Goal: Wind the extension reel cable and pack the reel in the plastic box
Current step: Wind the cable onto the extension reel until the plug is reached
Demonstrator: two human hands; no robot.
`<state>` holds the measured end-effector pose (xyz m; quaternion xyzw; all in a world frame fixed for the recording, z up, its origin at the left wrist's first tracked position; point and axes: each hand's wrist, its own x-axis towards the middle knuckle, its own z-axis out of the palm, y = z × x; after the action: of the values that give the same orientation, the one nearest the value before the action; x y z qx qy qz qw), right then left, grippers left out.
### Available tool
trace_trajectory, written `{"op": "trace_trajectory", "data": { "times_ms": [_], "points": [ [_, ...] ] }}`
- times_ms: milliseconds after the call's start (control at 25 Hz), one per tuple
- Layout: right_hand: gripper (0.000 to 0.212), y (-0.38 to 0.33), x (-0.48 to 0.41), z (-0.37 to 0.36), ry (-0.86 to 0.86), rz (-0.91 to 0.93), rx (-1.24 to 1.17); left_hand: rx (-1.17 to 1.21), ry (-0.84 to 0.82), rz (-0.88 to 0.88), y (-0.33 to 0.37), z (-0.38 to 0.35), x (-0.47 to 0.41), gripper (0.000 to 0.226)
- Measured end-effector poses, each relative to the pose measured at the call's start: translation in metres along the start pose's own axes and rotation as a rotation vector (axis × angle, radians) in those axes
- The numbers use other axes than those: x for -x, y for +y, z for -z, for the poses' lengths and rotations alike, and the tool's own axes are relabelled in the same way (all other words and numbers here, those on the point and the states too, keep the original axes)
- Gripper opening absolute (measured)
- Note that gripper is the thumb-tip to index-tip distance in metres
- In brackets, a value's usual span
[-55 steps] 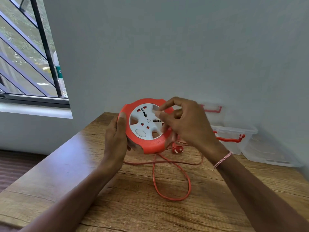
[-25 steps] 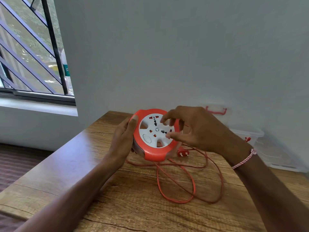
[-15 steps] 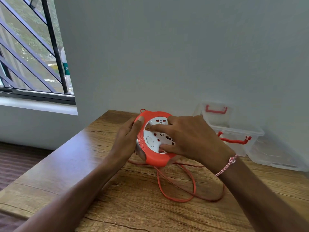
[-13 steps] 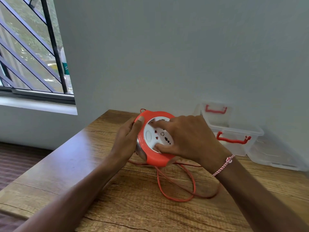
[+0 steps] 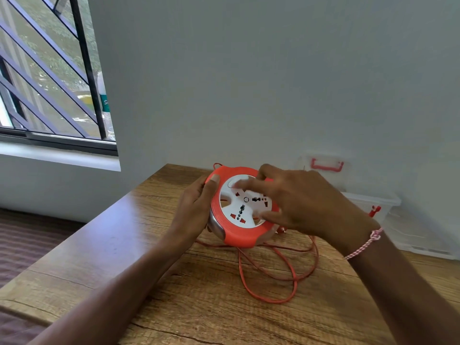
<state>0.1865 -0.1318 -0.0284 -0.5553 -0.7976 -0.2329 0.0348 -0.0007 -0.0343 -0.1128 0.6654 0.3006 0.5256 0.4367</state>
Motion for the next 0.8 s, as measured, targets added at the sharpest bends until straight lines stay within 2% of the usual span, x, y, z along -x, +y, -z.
{"op": "trace_trajectory", "data": {
  "times_ms": [160, 320, 400, 480, 600, 720, 800],
  "points": [
    [0.060, -0.009, -0.003, -0.003, -0.067, 0.103, 0.083, 0.004, -0.017, 0.011, 0.000, 0.000, 0.000, 0.027],
    [0.056, -0.009, -0.006, -0.008, 0.031, 0.141, 0.105, 0.019, -0.013, 0.021, 0.001, 0.001, 0.000, 0.028],
    [0.058, -0.011, -0.003, -0.018, 0.137, 0.121, 0.106, 0.016, -0.016, -0.005, -0.001, 0.000, 0.000, 0.031],
    [0.065, -0.015, -0.005, -0.022, 0.255, -0.048, 0.030, 0.033, -0.006, -0.021, 0.001, -0.001, 0.002, 0.033],
    [0.066, -0.030, -0.009, -0.029, 0.329, -0.372, -0.286, 0.060, 0.002, -0.022, 0.007, -0.005, 0.005, 0.031],
    [0.055, -0.040, -0.013, -0.031, 0.293, -0.573, -0.570, 0.042, 0.001, -0.022, 0.006, -0.005, 0.005, 0.030],
    [0.046, -0.032, -0.012, -0.031, 0.233, -0.603, -0.702, 0.037, 0.001, -0.014, 0.006, -0.005, 0.005, 0.027]
  ]
}}
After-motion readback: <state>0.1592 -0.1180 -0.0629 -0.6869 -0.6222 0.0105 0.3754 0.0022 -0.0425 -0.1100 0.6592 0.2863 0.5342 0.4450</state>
